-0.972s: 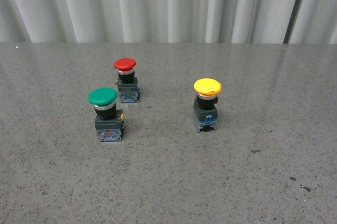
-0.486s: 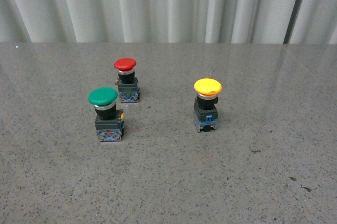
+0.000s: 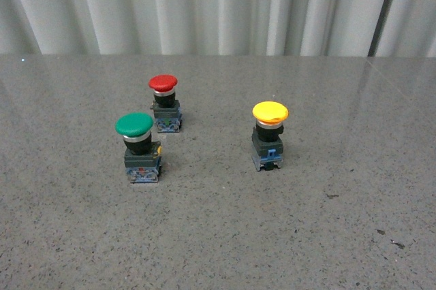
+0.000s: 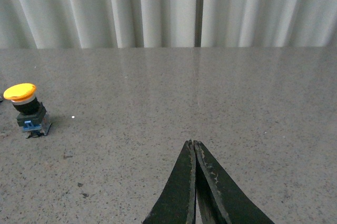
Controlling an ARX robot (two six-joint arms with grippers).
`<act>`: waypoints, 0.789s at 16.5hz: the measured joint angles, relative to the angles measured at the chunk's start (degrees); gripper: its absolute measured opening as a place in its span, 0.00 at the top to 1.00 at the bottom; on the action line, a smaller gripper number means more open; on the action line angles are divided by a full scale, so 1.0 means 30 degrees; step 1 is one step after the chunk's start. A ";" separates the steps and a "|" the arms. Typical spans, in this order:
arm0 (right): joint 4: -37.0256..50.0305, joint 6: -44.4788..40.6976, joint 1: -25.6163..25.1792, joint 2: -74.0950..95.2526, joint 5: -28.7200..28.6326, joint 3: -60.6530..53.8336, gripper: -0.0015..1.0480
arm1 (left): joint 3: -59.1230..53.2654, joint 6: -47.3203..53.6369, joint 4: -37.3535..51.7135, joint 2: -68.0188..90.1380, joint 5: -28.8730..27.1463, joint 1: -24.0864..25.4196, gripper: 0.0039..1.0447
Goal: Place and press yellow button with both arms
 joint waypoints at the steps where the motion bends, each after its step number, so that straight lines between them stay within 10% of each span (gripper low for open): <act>1: 0.0124 -0.0007 0.0000 -0.1173 0.0015 0.0066 0.98 | 0.0000 0.0000 -0.0022 0.0007 0.0007 0.0000 0.06; 11: -0.0270 -0.0007 0.0000 -0.1166 0.0015 0.0000 0.98 | 0.0000 -0.0007 -0.0007 0.0007 0.0000 0.0000 0.06; 13: -0.0262 -0.0015 0.0000 -0.1166 0.0015 0.0000 0.81 | 0.0000 0.0000 0.0000 0.0000 0.0000 0.0000 0.06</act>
